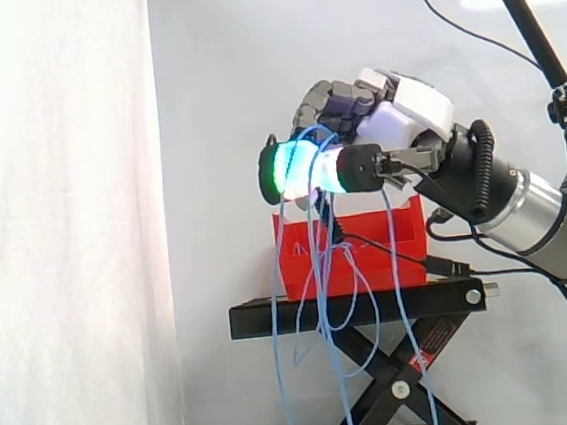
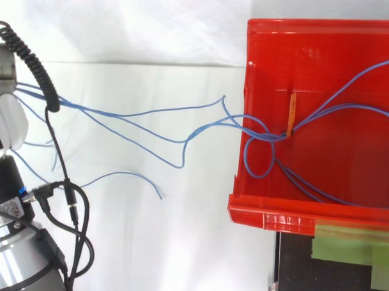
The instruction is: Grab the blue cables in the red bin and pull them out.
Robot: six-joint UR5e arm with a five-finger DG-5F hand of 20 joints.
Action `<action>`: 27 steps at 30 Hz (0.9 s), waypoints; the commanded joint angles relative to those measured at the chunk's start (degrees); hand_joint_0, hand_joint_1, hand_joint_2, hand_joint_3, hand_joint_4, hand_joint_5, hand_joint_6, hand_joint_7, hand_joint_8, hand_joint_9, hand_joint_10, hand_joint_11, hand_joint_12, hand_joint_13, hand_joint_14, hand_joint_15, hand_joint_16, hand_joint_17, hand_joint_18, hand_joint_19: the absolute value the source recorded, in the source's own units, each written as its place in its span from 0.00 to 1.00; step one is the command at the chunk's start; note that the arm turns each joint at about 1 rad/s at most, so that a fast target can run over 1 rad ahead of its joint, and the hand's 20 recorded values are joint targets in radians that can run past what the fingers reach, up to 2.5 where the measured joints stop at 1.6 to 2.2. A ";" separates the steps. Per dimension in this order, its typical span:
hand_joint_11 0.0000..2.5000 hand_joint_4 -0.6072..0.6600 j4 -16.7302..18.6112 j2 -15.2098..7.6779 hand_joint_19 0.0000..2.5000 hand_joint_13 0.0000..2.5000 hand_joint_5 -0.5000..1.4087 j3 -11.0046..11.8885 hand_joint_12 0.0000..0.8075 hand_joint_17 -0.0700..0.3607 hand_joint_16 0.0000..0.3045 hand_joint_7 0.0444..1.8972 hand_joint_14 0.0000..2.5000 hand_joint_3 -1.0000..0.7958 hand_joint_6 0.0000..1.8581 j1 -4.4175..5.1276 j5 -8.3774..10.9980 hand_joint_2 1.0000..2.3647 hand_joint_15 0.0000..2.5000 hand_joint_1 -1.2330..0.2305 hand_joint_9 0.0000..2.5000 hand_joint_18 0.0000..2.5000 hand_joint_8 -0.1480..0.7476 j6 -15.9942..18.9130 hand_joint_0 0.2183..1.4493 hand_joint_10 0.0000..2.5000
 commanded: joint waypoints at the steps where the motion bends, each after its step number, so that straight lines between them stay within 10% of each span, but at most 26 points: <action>1: 0.46 0.48 0.77 0.09 0.50 0.36 0.49 0.00 0.41 0.40 0.15 0.18 0.70 0.14 0.77 0.01 -1.05 0.01 0.47 0.19 0.25 0.37 0.44 -2.69 0.60 1.00; 19: 0.45 0.48 3.24 0.00 0.50 0.36 0.49 0.00 0.41 0.40 0.15 0.18 0.70 0.14 0.77 -0.43 -6.58 0.01 0.47 0.19 0.25 0.37 0.44 -14.47 0.60 1.00; 27: 0.46 0.48 0.34 0.00 0.50 0.36 0.49 0.00 0.41 0.40 0.15 0.18 0.70 0.14 0.77 -0.61 -6.06 0.01 0.47 0.19 0.25 0.37 0.44 -12.27 0.60 1.00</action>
